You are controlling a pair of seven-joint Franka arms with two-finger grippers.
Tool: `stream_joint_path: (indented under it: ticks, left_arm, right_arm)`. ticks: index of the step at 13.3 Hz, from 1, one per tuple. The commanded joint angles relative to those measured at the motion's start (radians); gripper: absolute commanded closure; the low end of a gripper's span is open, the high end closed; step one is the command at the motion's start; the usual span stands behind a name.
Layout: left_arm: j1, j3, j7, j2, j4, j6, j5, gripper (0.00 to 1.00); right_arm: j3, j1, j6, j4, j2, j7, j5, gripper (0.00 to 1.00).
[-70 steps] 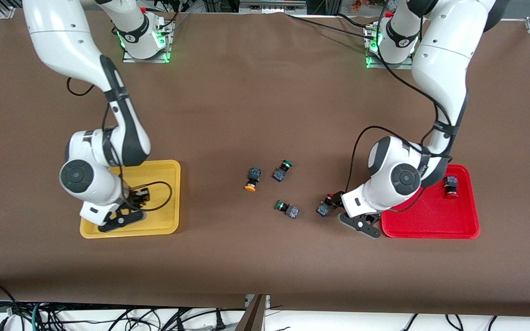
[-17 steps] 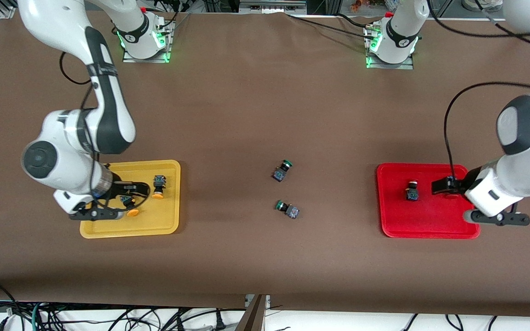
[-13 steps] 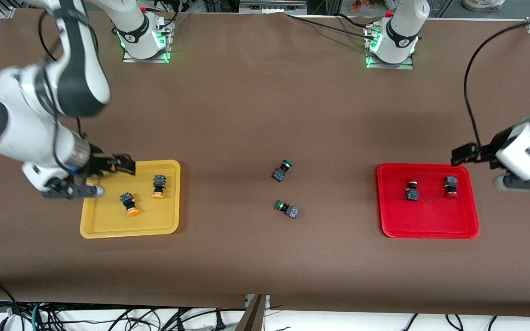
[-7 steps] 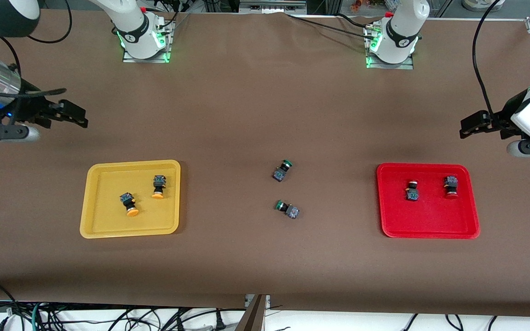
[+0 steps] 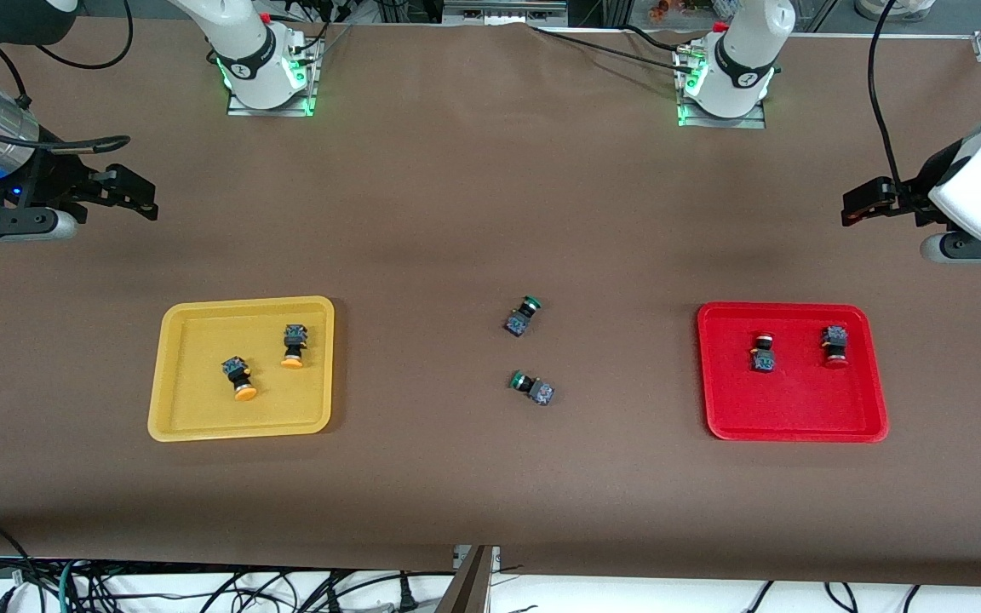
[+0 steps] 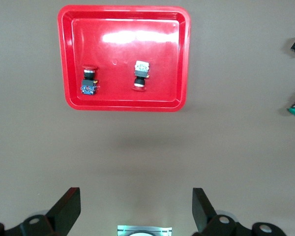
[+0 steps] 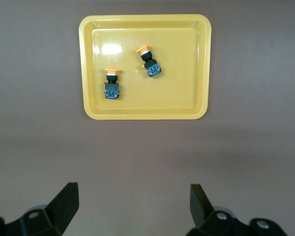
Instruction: Place red and yellow buttons in trays
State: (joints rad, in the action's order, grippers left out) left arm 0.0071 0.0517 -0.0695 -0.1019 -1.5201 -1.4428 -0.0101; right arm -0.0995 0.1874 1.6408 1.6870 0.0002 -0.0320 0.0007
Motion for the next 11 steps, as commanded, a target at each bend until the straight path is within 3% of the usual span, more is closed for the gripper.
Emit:
stream_joint_path:
  ticks: [1, 11]
  left_arm:
    - [0.004, -0.01, -0.003, -0.027, 0.027, -0.005, 0.019, 0.0]
    - [0.007, -0.012, -0.001, -0.085, 0.106, -0.004, 0.025, 0.0]
  right_arm:
    - [0.024, -0.012, 0.004, 0.002, -0.025, 0.006, -0.027, 0.0]
    - [0.044, -0.008, -0.039, -0.032, 0.006, 0.004, -0.022, 0.0]
